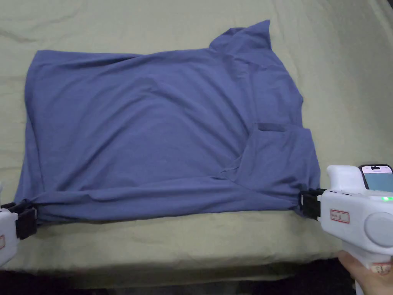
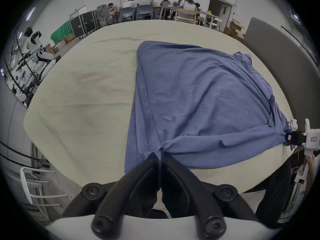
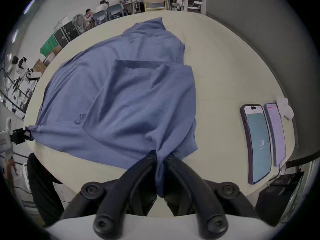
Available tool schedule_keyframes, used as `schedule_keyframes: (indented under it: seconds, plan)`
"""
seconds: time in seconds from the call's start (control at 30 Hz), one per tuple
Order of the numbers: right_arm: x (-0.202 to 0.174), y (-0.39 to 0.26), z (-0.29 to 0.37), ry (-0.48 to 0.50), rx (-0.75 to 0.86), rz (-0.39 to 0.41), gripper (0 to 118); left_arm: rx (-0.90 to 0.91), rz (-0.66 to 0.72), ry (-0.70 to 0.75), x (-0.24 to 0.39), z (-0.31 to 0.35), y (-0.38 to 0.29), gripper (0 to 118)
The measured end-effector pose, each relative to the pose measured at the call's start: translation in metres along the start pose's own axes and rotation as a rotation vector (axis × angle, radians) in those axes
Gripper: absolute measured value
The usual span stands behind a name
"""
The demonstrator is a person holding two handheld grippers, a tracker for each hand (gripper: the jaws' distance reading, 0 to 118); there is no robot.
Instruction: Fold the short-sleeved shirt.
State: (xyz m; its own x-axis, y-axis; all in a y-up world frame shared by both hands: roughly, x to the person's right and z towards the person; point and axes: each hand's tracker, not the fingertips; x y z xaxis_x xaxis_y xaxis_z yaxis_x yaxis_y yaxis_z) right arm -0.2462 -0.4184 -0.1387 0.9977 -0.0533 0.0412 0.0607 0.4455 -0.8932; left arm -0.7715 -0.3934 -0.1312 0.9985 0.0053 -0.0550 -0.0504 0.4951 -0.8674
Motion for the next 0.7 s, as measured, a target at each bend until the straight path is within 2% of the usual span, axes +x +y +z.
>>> schedule_keyframes:
  seconds: [0.13, 0.27, 0.5, 0.7]
  plan:
    - [0.000, 0.014, 0.029, 0.031, 0.123, -0.052, 6, 0.022, -0.010, 0.000, 0.006, 0.015, 0.018, 0]
    - [-0.006, 0.060, 0.036, 0.044, 0.185, -0.030, 6, 0.059, -0.047, 0.030, 0.013, 0.015, 0.068, 0]
    - [-0.015, 0.147, -0.018, 0.039, 0.212, -0.023, 6, 0.023, -0.052, 0.058, 0.012, -0.063, 0.160, 0]
    - [-0.016, 0.181, -0.073, 0.013, 0.130, -0.022, 6, -0.074, -0.037, 0.074, 0.012, -0.127, 0.179, 0]
